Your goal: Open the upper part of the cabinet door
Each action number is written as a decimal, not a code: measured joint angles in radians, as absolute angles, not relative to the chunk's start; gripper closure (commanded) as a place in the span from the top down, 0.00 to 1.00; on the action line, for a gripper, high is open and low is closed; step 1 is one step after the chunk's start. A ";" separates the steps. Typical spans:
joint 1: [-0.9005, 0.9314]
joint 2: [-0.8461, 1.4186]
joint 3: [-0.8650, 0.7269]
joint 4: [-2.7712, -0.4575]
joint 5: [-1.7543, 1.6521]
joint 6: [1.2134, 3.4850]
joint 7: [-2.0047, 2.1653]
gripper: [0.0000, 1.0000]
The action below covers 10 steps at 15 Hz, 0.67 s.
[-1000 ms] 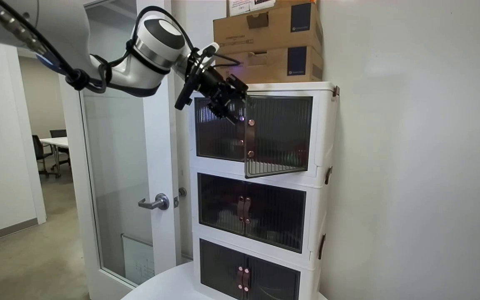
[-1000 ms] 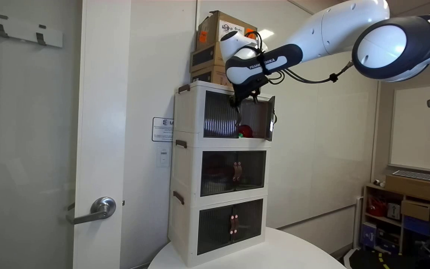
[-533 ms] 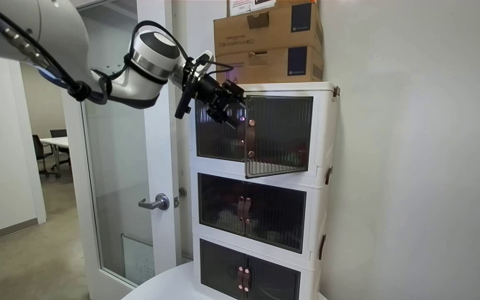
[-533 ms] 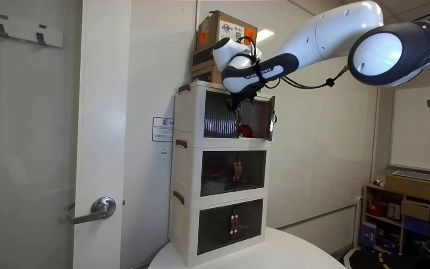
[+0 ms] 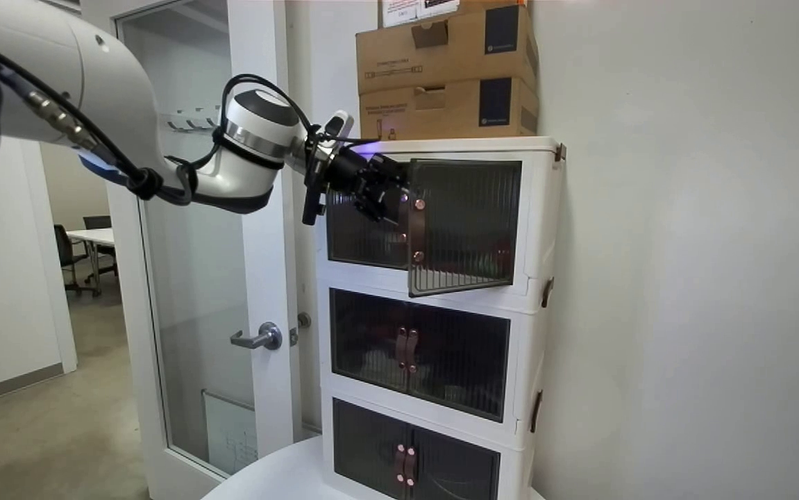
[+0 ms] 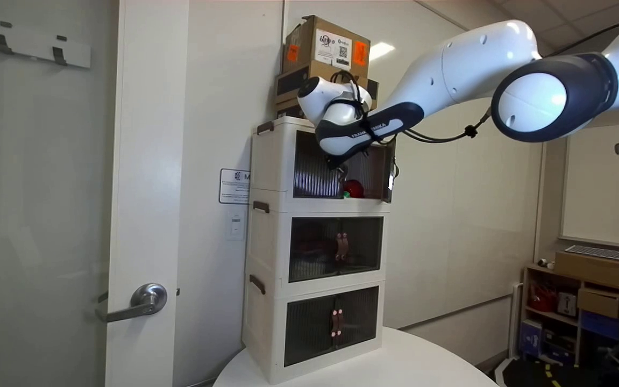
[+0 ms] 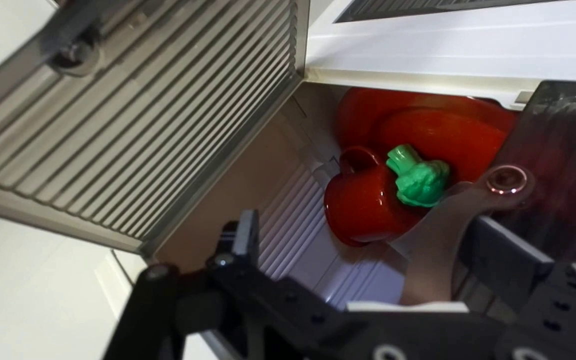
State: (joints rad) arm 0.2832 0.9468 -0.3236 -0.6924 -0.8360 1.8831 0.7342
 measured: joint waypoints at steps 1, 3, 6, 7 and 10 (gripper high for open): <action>0.288 0.949 -0.328 -0.692 -0.839 1.876 0.738 1.00; 0.294 0.950 -0.334 -0.692 -0.842 1.861 0.739 1.00; 0.301 0.950 -0.340 -0.692 -0.844 1.839 0.738 1.00; 0.302 0.949 -0.341 -0.691 -0.844 1.834 0.738 1.00; 0.305 0.949 -0.342 -0.687 -0.844 1.820 0.738 1.00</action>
State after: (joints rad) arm 0.3046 0.9488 -0.3420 -0.6869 -0.8443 1.8203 0.7385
